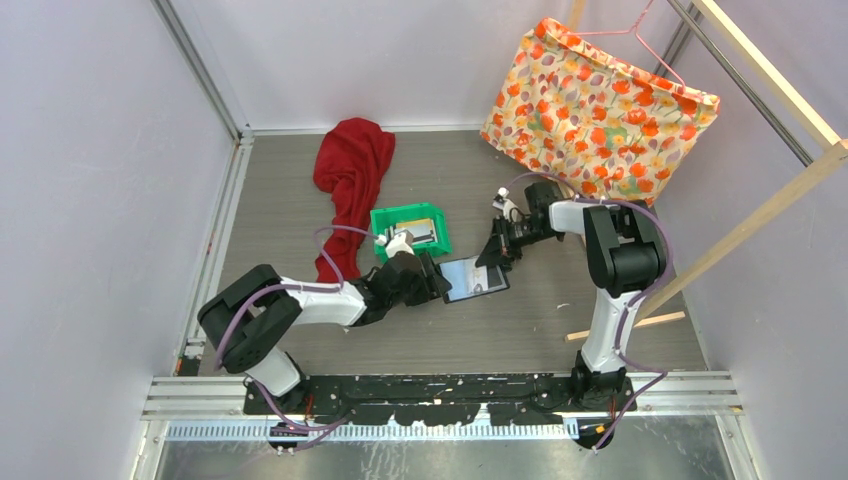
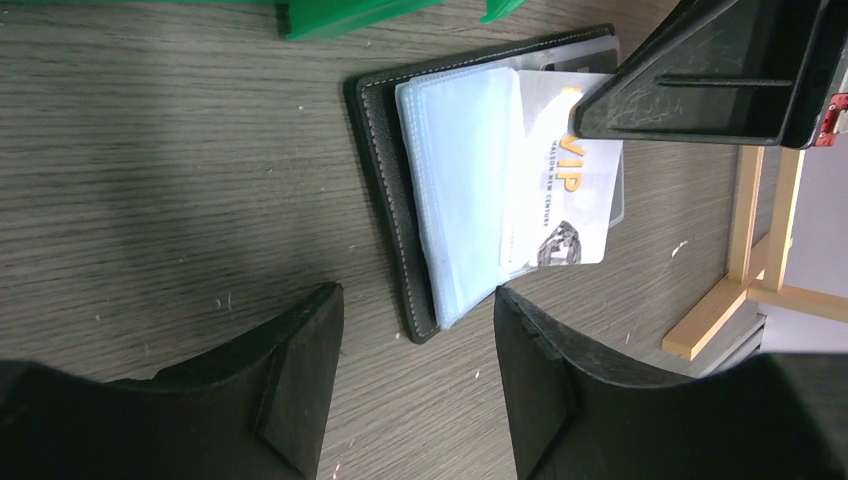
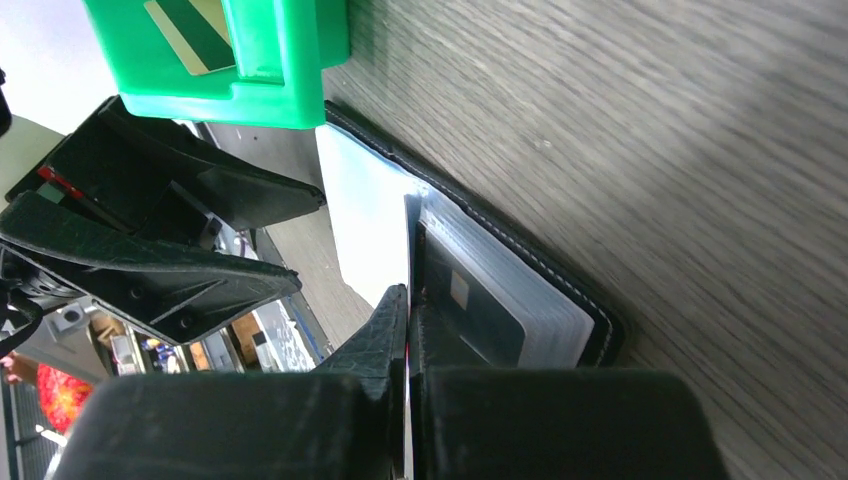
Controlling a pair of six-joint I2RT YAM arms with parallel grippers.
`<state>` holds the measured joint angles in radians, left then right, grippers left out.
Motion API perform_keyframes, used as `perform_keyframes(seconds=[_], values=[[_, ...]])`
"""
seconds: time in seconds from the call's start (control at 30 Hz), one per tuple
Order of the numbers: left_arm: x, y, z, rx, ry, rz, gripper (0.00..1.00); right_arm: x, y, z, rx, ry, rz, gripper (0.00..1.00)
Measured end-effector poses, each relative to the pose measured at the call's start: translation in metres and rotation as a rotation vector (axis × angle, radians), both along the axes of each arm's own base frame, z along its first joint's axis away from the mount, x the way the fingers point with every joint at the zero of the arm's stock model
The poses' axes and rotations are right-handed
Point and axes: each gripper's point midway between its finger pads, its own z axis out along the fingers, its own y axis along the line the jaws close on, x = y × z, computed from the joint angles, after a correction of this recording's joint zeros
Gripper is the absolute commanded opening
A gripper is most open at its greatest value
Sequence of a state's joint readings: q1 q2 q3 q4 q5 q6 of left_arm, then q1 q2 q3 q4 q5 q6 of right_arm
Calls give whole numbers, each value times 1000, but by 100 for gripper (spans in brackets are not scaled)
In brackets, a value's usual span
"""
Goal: Put the credit cards into the card holder
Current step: Insert the credit card into the card holder.
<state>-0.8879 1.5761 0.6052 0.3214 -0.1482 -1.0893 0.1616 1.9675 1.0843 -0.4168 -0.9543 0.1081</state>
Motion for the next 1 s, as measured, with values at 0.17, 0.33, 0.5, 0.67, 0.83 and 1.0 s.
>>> perform_keyframes(seconds=[0.17, 0.33, 0.5, 0.67, 0.83, 1.0], values=[[0, -1, 0, -3, 6, -2, 57, -6, 9, -1, 9, 8, 44, 1], [1, -1, -1, -5, 12, -3, 55, -9, 11, -1, 18, 16, 62, 2], [2, 0, -2, 0, 22, 1, 53, -10, 14, 1, 31, 21, 86, 3], [2, 1, -3, 10, 30, 3, 49, -11, 22, 3, 44, 26, 116, 3], [1, 1, -4, 17, 37, 4, 46, -15, 29, 1, 50, 43, 142, 3], [1, 2, -5, 21, 40, 3, 44, -19, 34, -4, 52, 64, 154, 6]])
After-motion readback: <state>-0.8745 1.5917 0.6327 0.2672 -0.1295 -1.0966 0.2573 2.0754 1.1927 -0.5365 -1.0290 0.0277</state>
